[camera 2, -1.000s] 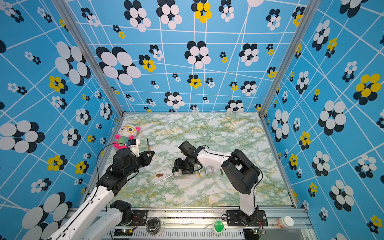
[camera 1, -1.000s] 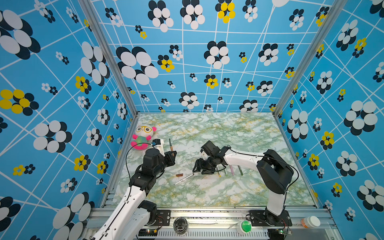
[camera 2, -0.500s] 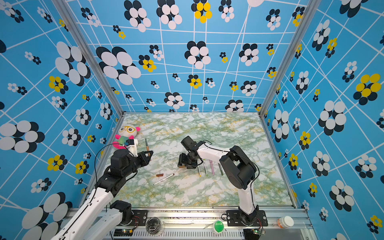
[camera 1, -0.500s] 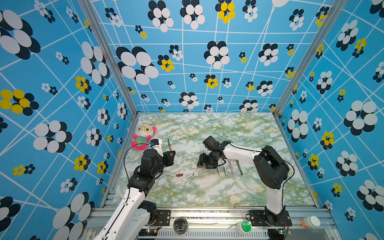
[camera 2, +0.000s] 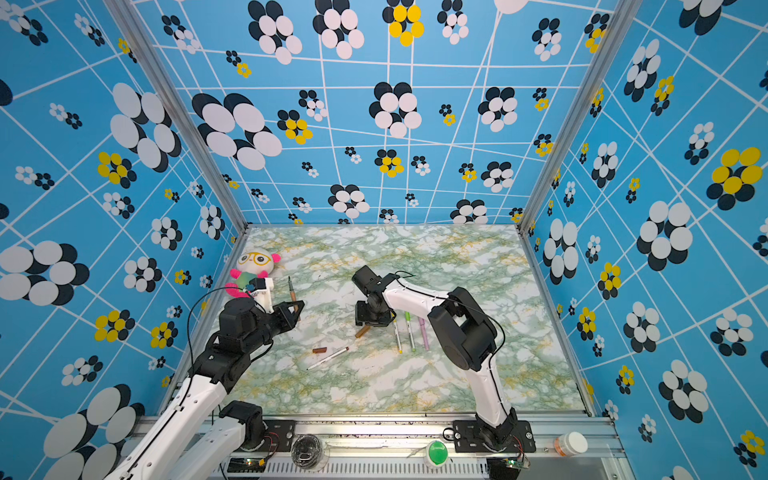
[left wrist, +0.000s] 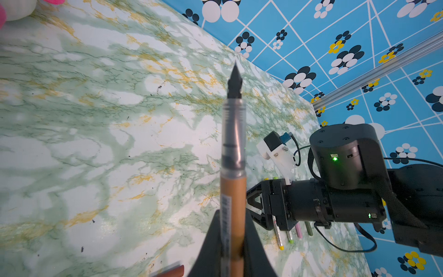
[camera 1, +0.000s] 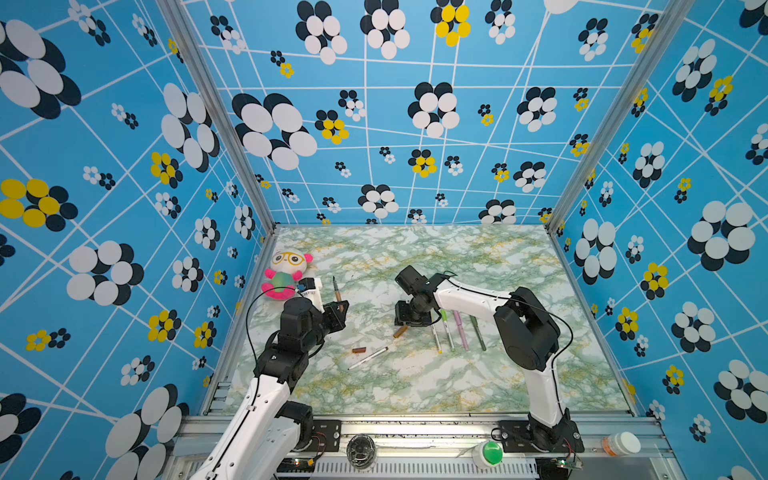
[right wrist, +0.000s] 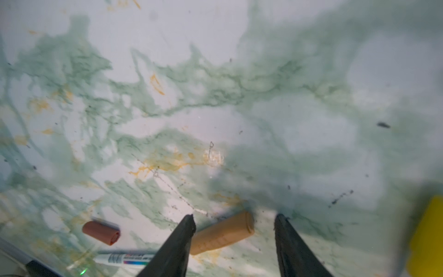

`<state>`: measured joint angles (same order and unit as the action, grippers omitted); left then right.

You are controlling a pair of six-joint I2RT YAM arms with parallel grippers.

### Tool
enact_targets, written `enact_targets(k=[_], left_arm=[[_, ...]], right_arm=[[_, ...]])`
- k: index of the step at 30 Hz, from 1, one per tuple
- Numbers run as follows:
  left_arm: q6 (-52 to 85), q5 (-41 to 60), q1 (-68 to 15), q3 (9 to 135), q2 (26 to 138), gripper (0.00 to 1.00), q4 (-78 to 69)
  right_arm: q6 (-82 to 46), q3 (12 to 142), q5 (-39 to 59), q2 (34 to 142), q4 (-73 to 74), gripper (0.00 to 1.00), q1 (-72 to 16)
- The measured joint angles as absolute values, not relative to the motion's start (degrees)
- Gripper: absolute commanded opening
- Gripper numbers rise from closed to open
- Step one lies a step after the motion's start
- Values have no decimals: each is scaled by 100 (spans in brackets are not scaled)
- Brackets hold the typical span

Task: Insert the pens into the pen caps
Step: 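Lift the tan cap with the right gripper off the table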

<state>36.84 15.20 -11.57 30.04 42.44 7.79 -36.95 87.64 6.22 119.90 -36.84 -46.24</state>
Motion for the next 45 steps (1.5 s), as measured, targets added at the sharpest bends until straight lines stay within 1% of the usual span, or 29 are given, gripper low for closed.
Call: enact_targets(k=[5,15,22,23,27,31,36,41,45], left_arm=[[3684,1588,-1107,3002,4307,0,777],[3686,1632,-1087,2926,4294,0,777],[3686,1651,-1083,2926,4254,0,777],[3686,1651,-1083,2923,4252,0,777],[3686,1651,-1083,2919,4250,0,777],[3686,1651,-1081,2886,4250,0,777],[3686,1653,-1072,2856,4250,0,777],[3686,1653,-1070,2853,4250,0,775],[3686,1660,-1061,2853,4250,0,775]], right_arm=[[-3444,8917,104,12079,-4025,53,-4958],[-3227,9135,-436,12239,-4414,38,-5245],[-3203,9220,-515,12293,-4497,16,-5264],[-3205,9236,-537,12300,-4512,15,-5277],[-3186,9266,-591,12320,-4565,15,-5286],[-3186,9341,-657,12363,-4657,18,-5286],[-3179,9496,-681,12457,-4801,19,-5288],[-3168,9526,-681,12475,-4829,16,-5288],[-3168,9526,-679,12475,-4827,11,-5286]])
